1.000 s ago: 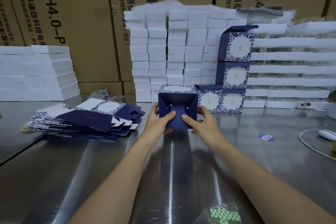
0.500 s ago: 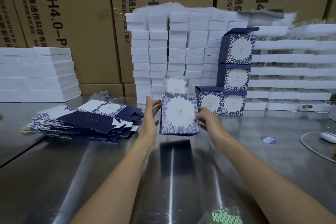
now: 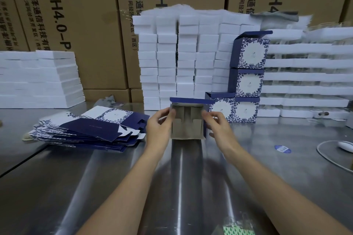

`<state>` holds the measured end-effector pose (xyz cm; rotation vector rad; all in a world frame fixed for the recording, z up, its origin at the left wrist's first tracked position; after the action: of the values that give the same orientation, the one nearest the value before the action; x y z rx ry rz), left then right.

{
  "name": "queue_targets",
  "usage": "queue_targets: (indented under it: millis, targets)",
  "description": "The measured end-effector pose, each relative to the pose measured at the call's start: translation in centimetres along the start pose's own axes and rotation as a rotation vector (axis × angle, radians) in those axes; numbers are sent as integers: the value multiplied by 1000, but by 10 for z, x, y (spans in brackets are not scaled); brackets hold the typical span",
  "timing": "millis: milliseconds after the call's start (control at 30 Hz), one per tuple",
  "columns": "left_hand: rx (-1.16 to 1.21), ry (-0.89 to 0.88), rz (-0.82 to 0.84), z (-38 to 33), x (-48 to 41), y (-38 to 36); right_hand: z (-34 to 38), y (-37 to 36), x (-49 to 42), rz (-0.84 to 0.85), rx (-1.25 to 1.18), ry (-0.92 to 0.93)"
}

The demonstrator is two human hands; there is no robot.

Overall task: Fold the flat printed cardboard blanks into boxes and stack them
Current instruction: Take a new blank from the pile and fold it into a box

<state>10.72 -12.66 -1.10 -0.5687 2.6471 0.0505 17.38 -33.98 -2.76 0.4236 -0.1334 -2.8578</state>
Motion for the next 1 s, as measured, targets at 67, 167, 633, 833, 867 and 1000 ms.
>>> queue_targets:
  millis: [67, 167, 633, 833, 867, 1000]
  targets:
    - [-20, -19, -44, 0, -2, 5, 4, 2, -1, -34, 58, 41]
    - [191, 152, -137, 15, -3, 18, 6, 15, -6, -105, 24, 58]
    - [245, 203, -79, 9, -2, 12, 99, -6, 55, -421, 929, 865]
    - [101, -51, 44, -21, 4, -6, 61, -59, 32, 13, 1260, 424]
    - [84, -87, 72, -29, 6, -9, 49, -51, 25, 40, 1270, 290]
    - [87, -130, 262, -43, 18, -32, 19, -20, 16, 98, 1211, 45]
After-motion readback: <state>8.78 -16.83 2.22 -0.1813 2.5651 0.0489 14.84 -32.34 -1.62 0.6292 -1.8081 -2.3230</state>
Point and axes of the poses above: each hand's wrist, its own x-axis away from the middle knuckle, its own y-axis out of the back of the hand, z = x × y, the point moved 8 cm from there along -x, towards the middle knuckle, and after that the axes turned 7 degrees about z, right-handed, at the moved point
